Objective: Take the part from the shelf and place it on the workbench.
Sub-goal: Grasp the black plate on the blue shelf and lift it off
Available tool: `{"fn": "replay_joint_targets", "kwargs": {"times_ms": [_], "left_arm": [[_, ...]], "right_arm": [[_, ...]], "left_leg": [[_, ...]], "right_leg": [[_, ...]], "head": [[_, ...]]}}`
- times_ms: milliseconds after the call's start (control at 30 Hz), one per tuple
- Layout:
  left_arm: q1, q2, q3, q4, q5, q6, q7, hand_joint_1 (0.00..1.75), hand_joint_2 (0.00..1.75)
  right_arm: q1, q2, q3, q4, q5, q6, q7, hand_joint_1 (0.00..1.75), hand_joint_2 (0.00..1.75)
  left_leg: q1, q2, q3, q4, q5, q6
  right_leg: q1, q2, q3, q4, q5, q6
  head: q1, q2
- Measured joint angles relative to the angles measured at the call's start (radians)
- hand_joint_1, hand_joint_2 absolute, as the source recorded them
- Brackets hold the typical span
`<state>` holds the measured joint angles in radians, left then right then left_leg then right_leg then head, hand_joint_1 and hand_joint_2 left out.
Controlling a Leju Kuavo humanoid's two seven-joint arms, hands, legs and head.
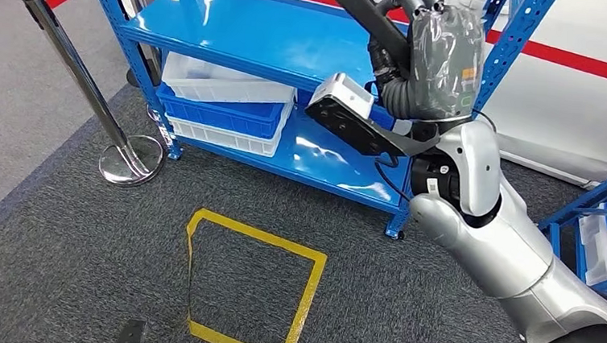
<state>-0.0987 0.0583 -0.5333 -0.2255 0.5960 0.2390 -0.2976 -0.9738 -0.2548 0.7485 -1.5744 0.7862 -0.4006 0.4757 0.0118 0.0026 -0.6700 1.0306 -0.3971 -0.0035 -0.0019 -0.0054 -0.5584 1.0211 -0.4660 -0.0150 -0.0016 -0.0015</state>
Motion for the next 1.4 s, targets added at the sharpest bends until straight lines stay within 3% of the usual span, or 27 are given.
{"fn": "replay_joint_targets", "kwargs": {"times_ms": [67, 133, 167, 200, 233, 267, 333, 400, 467, 500, 567, 633, 667, 700, 733, 800, 867, 933, 1000, 1033, 1067, 1133, 1200, 1233, 1267, 1333, 1400], "left_arm": [[0.001, 0.0, 0.0, 0.0, 0.0, 0.0, 0.0, 0.0, 1.75], [0.001, 0.0, 0.0, 0.0, 0.0, 0.0, 0.0, 0.0, 1.75], [0.001, 0.001, 0.0, 0.0, 0.0, 0.0, 0.0, 0.0, 1.75], [0.001, 0.002, 0.0, 0.0, 0.0, 0.0, 0.0, 0.0, 1.75], [0.001, 0.002, 0.0, 0.0, 0.0, 0.0, 0.0, 0.0, 1.75], [0.0, 0.002, 0.0, 0.0, 0.0, -0.001, 0.0, 0.0, 1.75], [-0.003, 0.001, 0.0, 0.0, 0.0, -0.002, 0.002, 0.0, 1.75], [-0.005, 0.001, -0.001, 0.0, 0.0, -0.002, 0.004, 0.0, 1.75], [-0.003, 0.002, -0.001, 0.0, 0.001, -0.002, 0.006, 0.0, 1.75], [-0.003, 0.002, -0.001, 0.001, 0.002, -0.002, 0.007, 0.0, 1.75], [-0.003, 0.002, -0.001, 0.001, 0.003, -0.002, 0.008, 0.0, 1.75], [-0.003, 0.002, -0.001, 0.001, 0.004, -0.011, 0.006, 0.0, 1.75], [-0.003, 0.002, -0.001, 0.001, 0.006, -0.018, 0.002, 0.0, 1.75], [-0.003, 0.002, -0.001, 0.001, 0.008, -0.025, -0.003, 0.0, 1.75], [-0.002, 0.002, -0.001, 0.001, 0.01, -0.028, -0.007, 0.0, 1.75], [-0.002, 0.003, -0.001, 0.001, 0.014, -0.025, -0.01, 0.0, 1.75], [-0.003, 0.0, -0.002, 0.001, 0.014, -0.018, -0.008, 0.0, 1.75], [-0.005, -0.003, -0.005, 0.001, 0.015, -0.015, -0.005, 0.0, 1.75], [-0.005, 0.0, -0.007, 0.001, 0.015, -0.014, 0.0, 0.0, 1.75], [-0.004, 0.002, -0.007, 0.001, 0.015, -0.013, 0.002, 0.0, 1.75], [-0.003, 0.003, -0.008, 0.001, 0.015, -0.013, 0.005, 0.0, 1.75], [-0.001, 0.004, -0.008, 0.002, 0.016, -0.012, 0.008, 0.0, 1.75], [0.0, 0.006, -0.008, 0.002, 0.016, -0.012, 0.009, 0.0, 1.75], [0.001, 0.007, -0.008, 0.002, 0.017, -0.012, 0.009, 0.0, 1.75], [0.002, 0.008, -0.008, 0.002, 0.017, -0.012, 0.009, 0.0, 1.75], [0.001, 0.008, -0.009, 0.002, 0.017, -0.012, 0.01, 0.0, 1.75], [-0.001, 0.01, -0.01, 0.002, 0.017, -0.011, 0.012, 0.0, 1.75]], "right_arm": [[0.0, 0.0, 0.0, 0.0, 0.0, 0.0, 0.0, 1.75, 1.75], [0.0, 0.0, 0.0, -0.001, 0.0, 0.0, 0.0, 1.75, 1.75], [0.001, 0.0, 0.0, -0.001, 0.0, 0.0, 0.0, 1.75, 1.75], [0.001, 0.0, 0.0, -0.001, 0.0, -0.001, 0.0, 1.75, 1.75], [0.002, 0.0, 0.0, -0.001, 0.0, -0.001, 0.0, 1.75, 1.75], [0.002, 0.0, 0.0, -0.001, 0.0, -0.003, 0.0, 1.75, 1.75], [0.003, 0.0, 0.0, -0.002, 0.001, -0.006, -0.001, 1.75, 1.75], [0.005, -0.001, 0.0, -0.004, 0.001, -0.008, -0.003, 1.75, 1.75], [0.008, -0.002, 0.0, -0.005, 0.001, -0.009, -0.004, 1.75, 1.75], [0.009, -0.002, 0.0, -0.005, 0.001, -0.008, -0.004, 1.75, 1.75], [0.012, -0.004, 0.0, -0.004, 0.002, -0.007, -0.006, 1.75, 1.75], [0.013, -0.004, 0.0, -0.005, 0.004, -0.006, -0.008, 1.75, 1.75], [0.015, -0.004, 0.0, -0.005, 0.005, -0.005, -0.008, 1.75, 1.75], [0.018, -0.004, 0.0, -0.005, 0.008, -0.004, -0.009, 1.75, 1.75], [0.02, -0.004, 0.0, -0.005, 0.01, -0.003, -0.011, 1.75, 1.75], [0.023, -0.005, 0.0, -0.005, 0.009, -0.003, -0.017, 1.75, 1.75], [0.023, -0.006, -0.001, -0.007, -0.004, -0.005, -0.028, 1.75, 1.75], [0.024, -0.007, -0.001, -0.009, -0.019, -0.009, -0.036, 1.75, 1.75], [0.026, -0.007, -0.001, -0.009, -0.027, -0.011, -0.039, 1.75, 1.75], [0.027, -0.007, -0.001, -0.009, -0.03, -0.012, -0.04, 1.75, 1.75], [0.028, -0.007, -0.001, -0.009, -0.033, -0.012, -0.042, 1.75, 1.75], [0.032, -0.006, -0.001, -0.009, -0.036, -0.012, -0.045, 1.75, 1.75], [0.039, -0.006, -0.001, -0.009, -0.037, -0.012, -0.046, 1.75, 1.75], [0.041, -0.006, -0.001, -0.009, -0.037, -0.012, -0.046, 1.75, 1.75], [0.042, -0.006, -0.001, -0.009, -0.037, -0.012, -0.046, 1.75, 1.75], [0.042, -0.006, -0.001, -0.009, -0.037, -0.012, -0.046, 1.75, 1.75], [0.042, -0.006, -0.001, -0.009, -0.038, -0.012, -0.047, 1.75, 1.75]], "left_leg": [[0.002, -0.003, -0.023, 0.061, -0.065, -0.011], [0.007, -0.003, -0.054, 0.18, -0.148, -0.023], [0.011, -0.003, -0.062, 0.23, -0.166, -0.029], [0.014, -0.003, -0.057, 0.253, -0.163, -0.034], [0.017, -0.002, -0.037, 0.243, -0.142, -0.04], [0.021, -0.002, 0.0, 0.201, -0.114, -0.046], [0.024, -0.005, 0.087, 0.073, -0.099, -0.054], [0.02, -0.01, 0.128, 0.0, -0.113, -0.045], [0.016, -0.011, 0.122, -0.003, -0.104, -0.023], [0.016, -0.01, 0.117, -0.004, -0.098, -0.012], [0.016, -0.006, 0.1, -0.009, -0.081, 0.015], [0.011, -0.004, 0.079, -0.009, -0.066, 0.032], [0.008, -0.004, 0.069, -0.009, -0.057, 0.037], [0.004, -0.004, 0.059, -0.009, -0.05, 0.039], [0.001, -0.007, 0.05, -0.009, -0.043, 0.04], [-0.006, -0.016, 0.038, -0.008, -0.031, 0.04], [-0.008, -0.025, 0.028, -0.008, -0.02, 0.034], [-0.003, -0.033, 0.022, -0.012, -0.008, 0.022], [-0.001, -0.042, 0.019, -0.017, 0.0, 0.01], [-0.003, -0.041, 0.011, -0.005, -0.011, 0.005], [-0.003, -0.036, -0.004, 0.027, -0.035, -0.001], [0.005, -0.022, -0.054, 0.143, -0.102, -0.014], [0.014, -0.014, -0.086, 0.234, -0.133, -0.029], [0.018, -0.01, -0.078, 0.231, -0.121, -0.037], [0.022, -0.003, -0.053, 0.192, -0.094, -0.045], [0.024, 0.029, 0.018, 0.072, -0.052, -0.06], [0.017, 0.048, 0.048, 0.016, -0.045, -0.049]], "right_leg": [[-0.01, -0.005, -0.012, -0.014, 0.022, -0.008], [-0.011, -0.005, -0.035, -0.014, 0.041, -0.012], [-0.012, -0.005, -0.048, -0.013, 0.05, -0.01], [-0.014, -0.005, -0.062, -0.01, 0.06, -0.007], [-0.017, -0.005, -0.077, -0.007, 0.068, -0.002], [-0.022, -0.004, -0.091, -0.002, 0.075, 0.004], [-0.026, -0.003, -0.117, 0.01, 0.087, 0.018], [-0.024, -0.002, -0.129, 0.014, 0.102, 0.031], [-0.023, -0.002, -0.132, 0.01, 0.117, 0.043], [-0.024, -0.001, -0.137, 0.014, 0.111, 0.048], [-0.025, 0.0, -0.161, 0.073, 0.05, 0.052], [-0.021, 0.002, -0.2, 0.204, -0.041, 0.05], [-0.019, 0.002, -0.214, 0.266, -0.066, 0.049], [-0.017, 0.002, -0.216, 0.303, -0.068, 0.046], [-0.013, 0.003, -0.201, 0.307, -0.053, 0.04], [-0.003, 0.015, -0.12, 0.209, -0.007, 0.016], [0.007, 0.038, -0.027, 0.072, 0.001, -0.013], [0.014, 0.045, 0.009, 0.006, -0.009, -0.025], [0.012, 0.03, 0.015, -0.02, 0.001, -0.021], [0.007, 0.02, 0.018, -0.032, 0.009, -0.02], [0.001, 0.009, 0.019, -0.042, 0.016, -0.02], [-0.003, -0.01, 0.015, -0.047, 0.023, -0.019], [-0.006, -0.028, 0.006, -0.041, 0.025, -0.016], [-0.01, -0.037, 0.001, -0.035, 0.024, -0.014], [-0.014, -0.045, -0.004, -0.027, 0.022, -0.009], [-0.019, -0.06, -0.015, -0.007, 0.012, 0.007], [-0.015, -0.073, -0.023, 0.01, 0.005, 0.021]], "head": [[-0.002, 0.0], [-0.003, 0.0], [-0.003, 0.0], [-0.003, 0.0], [-0.003, 0.0], [-0.003, 0.0], [-0.004, 0.0], [-0.005, 0.0], [-0.005, 0.0], [-0.004, 0.0], [-0.002, 0.0], [0.001, 0.0], [0.002, 0.0], [0.003, 0.0], [0.004, 0.0], [0.007, 0.0], [0.007, 0.0], [0.009, 0.0], [0.013, 0.0], [0.012, 0.0], [0.011, 0.0], [0.008, 0.0], [0.008, 0.0], [0.008, 0.0], [0.008, 0.0], [0.005, 0.0], [0.001, 0.0]]}}
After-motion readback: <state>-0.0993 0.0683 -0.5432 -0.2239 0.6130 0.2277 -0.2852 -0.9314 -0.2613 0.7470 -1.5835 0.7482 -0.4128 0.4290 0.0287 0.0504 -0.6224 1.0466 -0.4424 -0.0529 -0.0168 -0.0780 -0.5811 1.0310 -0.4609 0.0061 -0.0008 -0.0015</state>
